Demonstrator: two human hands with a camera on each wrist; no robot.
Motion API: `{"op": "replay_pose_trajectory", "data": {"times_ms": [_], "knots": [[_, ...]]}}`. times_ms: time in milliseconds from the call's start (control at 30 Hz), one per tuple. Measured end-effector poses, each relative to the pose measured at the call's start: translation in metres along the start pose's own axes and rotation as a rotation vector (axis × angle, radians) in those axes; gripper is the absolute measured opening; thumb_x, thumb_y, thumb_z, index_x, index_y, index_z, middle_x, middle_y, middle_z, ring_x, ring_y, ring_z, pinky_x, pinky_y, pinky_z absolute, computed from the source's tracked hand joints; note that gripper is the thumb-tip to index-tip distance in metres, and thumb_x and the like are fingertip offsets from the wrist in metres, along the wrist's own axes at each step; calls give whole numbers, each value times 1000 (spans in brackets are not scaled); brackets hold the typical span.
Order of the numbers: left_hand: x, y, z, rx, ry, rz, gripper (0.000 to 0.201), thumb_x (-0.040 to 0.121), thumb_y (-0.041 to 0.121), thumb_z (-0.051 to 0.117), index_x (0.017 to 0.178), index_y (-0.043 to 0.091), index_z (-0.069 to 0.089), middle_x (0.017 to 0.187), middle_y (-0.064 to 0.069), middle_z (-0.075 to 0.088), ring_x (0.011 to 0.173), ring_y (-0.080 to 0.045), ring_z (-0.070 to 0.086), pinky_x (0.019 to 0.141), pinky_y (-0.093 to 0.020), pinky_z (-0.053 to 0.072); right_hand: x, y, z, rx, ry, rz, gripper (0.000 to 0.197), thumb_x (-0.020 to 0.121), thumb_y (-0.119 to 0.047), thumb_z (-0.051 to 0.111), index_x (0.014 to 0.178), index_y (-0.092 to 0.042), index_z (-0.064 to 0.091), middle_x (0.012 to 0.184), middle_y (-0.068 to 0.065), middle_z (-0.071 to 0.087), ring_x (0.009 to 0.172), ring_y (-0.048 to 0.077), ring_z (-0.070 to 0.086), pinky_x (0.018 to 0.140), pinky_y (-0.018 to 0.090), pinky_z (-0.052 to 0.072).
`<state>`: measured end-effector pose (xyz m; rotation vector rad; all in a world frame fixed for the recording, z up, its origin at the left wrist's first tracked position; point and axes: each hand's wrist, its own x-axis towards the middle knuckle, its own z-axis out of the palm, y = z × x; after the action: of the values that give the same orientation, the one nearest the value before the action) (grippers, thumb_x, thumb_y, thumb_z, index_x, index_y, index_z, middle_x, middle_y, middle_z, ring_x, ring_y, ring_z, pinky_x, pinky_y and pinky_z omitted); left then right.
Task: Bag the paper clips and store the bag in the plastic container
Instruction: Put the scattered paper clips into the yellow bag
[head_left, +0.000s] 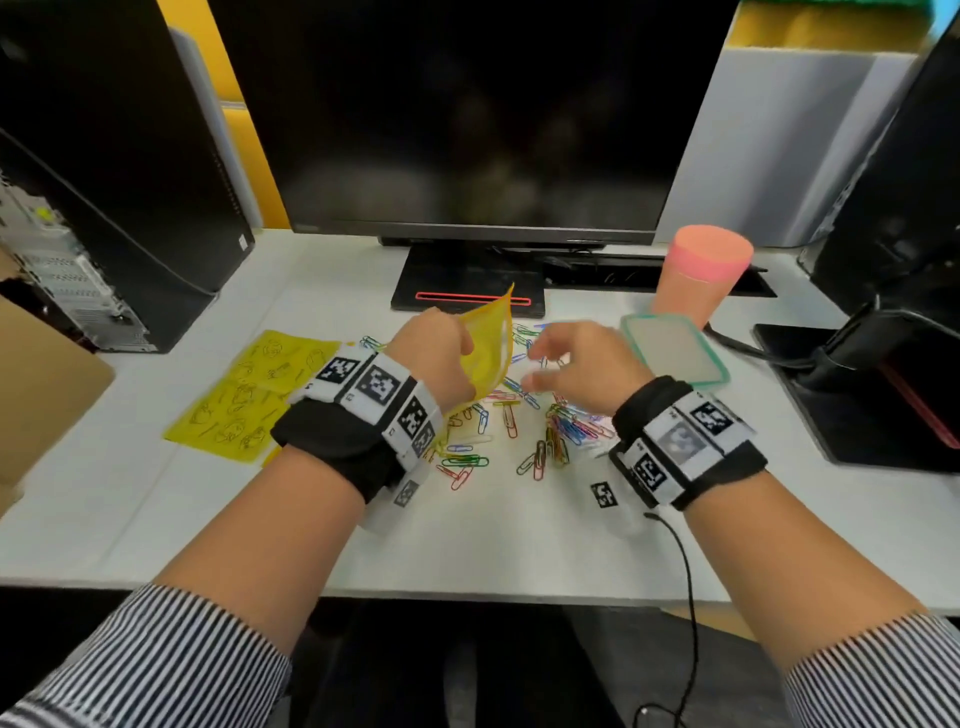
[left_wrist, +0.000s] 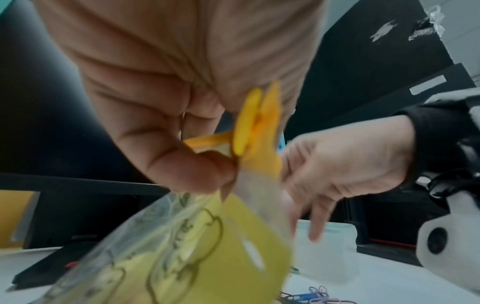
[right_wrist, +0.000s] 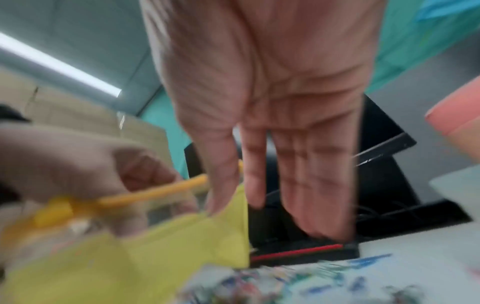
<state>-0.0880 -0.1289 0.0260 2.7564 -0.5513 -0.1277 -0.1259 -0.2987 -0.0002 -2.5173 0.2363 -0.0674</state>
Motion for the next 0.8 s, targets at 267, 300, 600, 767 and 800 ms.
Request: {"op": "replay_pose_trajectory", "data": {"times_ms": [267, 300, 600, 767, 800], "knots": [[-10, -27, -31, 73, 74, -41, 43, 80, 13, 64, 123, 20, 61, 128, -4, 52, 118, -22, 52, 88, -29, 44, -5, 22, 34, -497, -309, 85, 65, 70, -34, 77, 128, -16, 53, 123, 9, 61, 112, 27, 57, 91, 31, 48], [-11, -30, -36, 76, 78, -44, 43, 81, 13, 64, 123, 20, 61, 127, -4, 53, 116, -22, 53, 84, -28, 43, -3, 21, 35, -500, -280, 76, 54, 73, -24, 74, 123, -15, 57, 118, 10, 63, 109, 27, 58, 88, 30, 48], [-23, -51, -59, 58, 105, -66, 35, 83, 13, 61, 118, 19, 63, 126, -1, 57, 104, -19, 57, 77, -23, 38, 17, 19, 43, -538, -142, 25, 21, 82, -2, 52, 91, -3, 71, 99, 14, 70, 94, 29, 64, 80, 31, 52], [-30, -36, -38, 49, 48, -26, 37, 83, 9, 60, 118, 19, 63, 126, -2, 55, 117, -21, 52, 87, -26, 42, 21, 25, 30, -312, -58, 91, 12, 77, -1, 64, 81, -6, 75, 93, 11, 71, 91, 27, 65, 79, 28, 52], [-30, -31, -33, 45, 32, -17, 38, 83, 9, 59, 119, 19, 63, 126, -3, 54, 118, -21, 52, 90, -28, 43, 19, 26, 24, -195, -18, 112, 12, 76, 1, 66, 73, -8, 73, 87, 11, 71, 83, 25, 66, 75, 27, 53]]}}
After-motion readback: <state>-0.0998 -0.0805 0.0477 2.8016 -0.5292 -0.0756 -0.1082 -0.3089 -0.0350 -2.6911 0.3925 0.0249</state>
